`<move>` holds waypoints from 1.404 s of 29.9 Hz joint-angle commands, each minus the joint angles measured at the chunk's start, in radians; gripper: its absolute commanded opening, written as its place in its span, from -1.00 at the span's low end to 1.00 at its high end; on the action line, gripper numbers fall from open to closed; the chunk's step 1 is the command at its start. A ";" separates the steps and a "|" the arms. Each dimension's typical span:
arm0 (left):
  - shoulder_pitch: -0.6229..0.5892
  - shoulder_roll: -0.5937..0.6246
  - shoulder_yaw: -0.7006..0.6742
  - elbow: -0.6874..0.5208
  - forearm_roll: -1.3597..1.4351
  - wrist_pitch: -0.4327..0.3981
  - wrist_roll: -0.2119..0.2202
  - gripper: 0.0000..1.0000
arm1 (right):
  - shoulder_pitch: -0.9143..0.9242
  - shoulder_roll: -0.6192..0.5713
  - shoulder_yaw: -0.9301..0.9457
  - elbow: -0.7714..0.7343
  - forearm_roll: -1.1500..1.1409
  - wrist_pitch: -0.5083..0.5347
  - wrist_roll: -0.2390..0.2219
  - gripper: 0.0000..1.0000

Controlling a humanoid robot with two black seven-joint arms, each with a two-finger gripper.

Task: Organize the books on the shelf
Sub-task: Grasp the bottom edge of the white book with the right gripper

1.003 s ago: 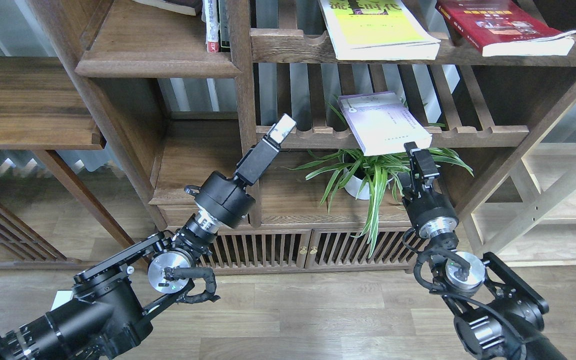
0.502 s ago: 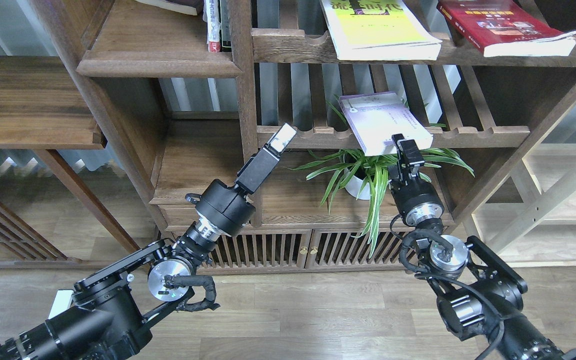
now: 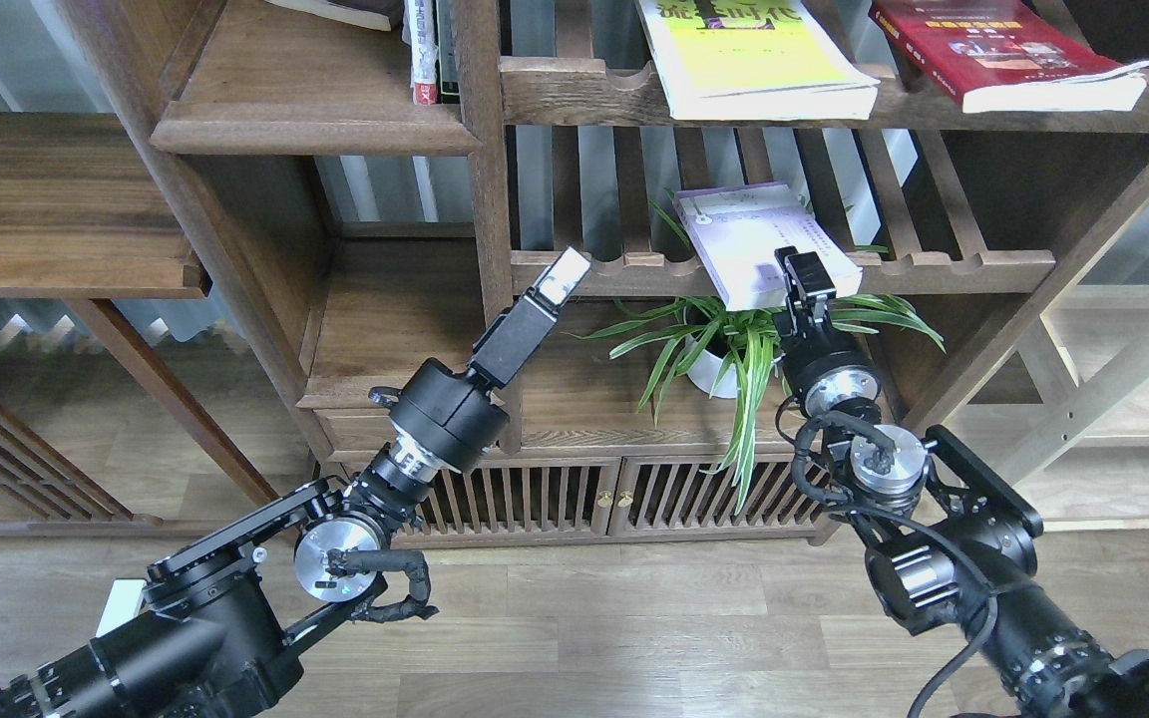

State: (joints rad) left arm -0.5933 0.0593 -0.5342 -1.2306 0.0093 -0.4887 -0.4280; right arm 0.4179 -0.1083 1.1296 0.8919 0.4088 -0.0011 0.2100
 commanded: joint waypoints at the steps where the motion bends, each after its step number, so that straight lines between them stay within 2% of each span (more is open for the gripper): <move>1: -0.002 0.001 -0.001 -0.001 0.000 0.000 0.000 0.98 | 0.022 0.007 0.001 -0.021 -0.001 0.000 0.000 0.52; 4: 0.000 0.001 -0.001 -0.001 0.000 0.000 0.000 0.98 | 0.028 0.009 0.001 -0.031 -0.001 0.000 0.000 0.48; 10: 0.000 0.001 -0.001 -0.001 0.000 0.000 0.000 0.98 | 0.030 0.012 0.001 -0.034 -0.001 0.013 0.000 0.21; 21: 0.009 0.002 0.000 -0.001 0.001 0.000 0.000 0.98 | 0.045 0.012 -0.001 -0.074 -0.001 0.012 -0.006 0.15; 24: 0.010 0.002 -0.001 -0.001 0.001 0.000 0.000 0.98 | 0.045 0.012 -0.001 -0.076 -0.001 0.012 -0.021 0.15; 30: 0.012 0.002 0.000 -0.001 0.000 0.000 0.000 0.98 | 0.047 0.015 0.001 -0.076 0.001 0.015 -0.026 -0.02; 38: 0.012 0.002 -0.001 -0.001 0.000 0.000 0.000 0.98 | 0.062 0.021 0.001 -0.087 0.001 0.013 -0.038 -0.03; 40: 0.012 0.002 -0.001 -0.001 0.000 0.000 0.000 0.98 | 0.062 0.021 0.001 -0.087 0.001 0.013 -0.038 -0.07; 42: 0.013 0.002 -0.001 -0.001 0.001 0.000 0.000 0.98 | 0.061 0.021 0.004 -0.087 0.001 0.018 -0.038 -0.20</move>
State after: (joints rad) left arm -0.5813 0.0613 -0.5354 -1.2319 0.0093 -0.4887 -0.4280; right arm 0.4799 -0.0875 1.1308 0.8054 0.4095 0.0124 0.1719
